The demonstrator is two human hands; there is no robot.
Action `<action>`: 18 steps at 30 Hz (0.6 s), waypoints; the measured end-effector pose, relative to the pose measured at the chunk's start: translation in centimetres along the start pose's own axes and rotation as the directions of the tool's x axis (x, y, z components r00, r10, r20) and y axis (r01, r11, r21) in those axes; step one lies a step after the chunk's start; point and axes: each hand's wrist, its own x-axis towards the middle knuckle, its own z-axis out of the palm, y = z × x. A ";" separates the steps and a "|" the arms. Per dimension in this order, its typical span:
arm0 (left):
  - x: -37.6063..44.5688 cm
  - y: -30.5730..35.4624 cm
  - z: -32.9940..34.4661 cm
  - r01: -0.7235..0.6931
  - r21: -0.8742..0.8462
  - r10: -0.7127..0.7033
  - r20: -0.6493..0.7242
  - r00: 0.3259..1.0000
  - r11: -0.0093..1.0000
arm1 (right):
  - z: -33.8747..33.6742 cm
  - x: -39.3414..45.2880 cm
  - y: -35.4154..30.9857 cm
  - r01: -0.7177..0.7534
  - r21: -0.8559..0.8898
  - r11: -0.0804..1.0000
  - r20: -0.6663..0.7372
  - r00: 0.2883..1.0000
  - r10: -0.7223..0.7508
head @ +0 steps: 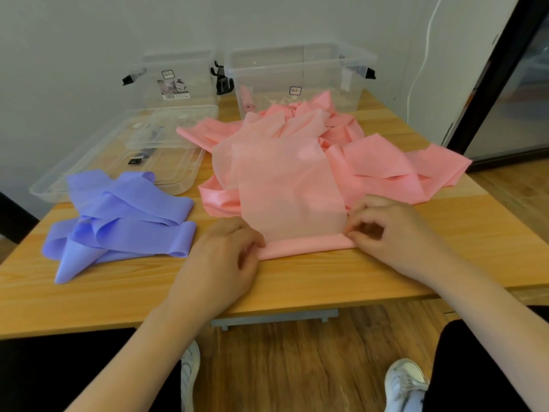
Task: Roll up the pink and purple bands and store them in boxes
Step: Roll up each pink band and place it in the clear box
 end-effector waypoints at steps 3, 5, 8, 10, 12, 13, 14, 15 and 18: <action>0.1 -0.1 -0.3 0.000 -0.019 0.001 0.044 0.999 1.000 | -0.6 -0.2 -0.1 0.038 0.008 0.999 0.089 0.995 -0.039; 0.2 0.0 -0.3 0.012 -0.012 -0.012 0.022 1.000 1.000 | -0.6 -0.2 -0.1 0.017 -0.007 1.000 0.087 0.996 -0.017; 0.4 0.3 -0.1 0.076 -0.053 -0.078 -0.036 0.996 0.996 | 0.1 -0.2 -0.4 -0.044 0.002 0.999 0.051 0.998 0.043; 0.5 0.5 0.1 0.120 -0.041 -0.122 -0.050 0.991 0.992 | 0.7 -0.2 -0.5 -0.068 -0.002 0.998 0.033 0.997 0.068; 0.5 0.5 0.4 0.168 -0.022 -0.168 -0.055 0.984 0.986 | 1.0 -0.1 -0.6 -0.092 -0.012 0.996 0.001 0.996 0.092; 0.6 0.4 0.5 0.166 0.004 -0.165 -0.067 0.984 0.986 | 1.0 -0.1 -0.5 -0.104 -0.003 0.995 -0.023 0.994 0.104; 0.6 0.4 0.5 0.140 0.037 -0.137 -0.085 0.987 0.989 | 1.0 0.0 -0.4 -0.107 0.010 0.994 -0.047 0.993 0.107; 0.6 0.3 0.5 0.100 0.059 -0.094 -0.096 0.991 0.993 | 0.9 0.1 -0.3 -0.095 0.014 0.995 -0.067 0.993 0.096; 0.5 -0.1 0.4 -0.026 0.033 0.027 -0.049 0.998 0.999 | 0.5 0.1 -0.2 0.004 -0.025 1.000 -0.034 0.999 -0.005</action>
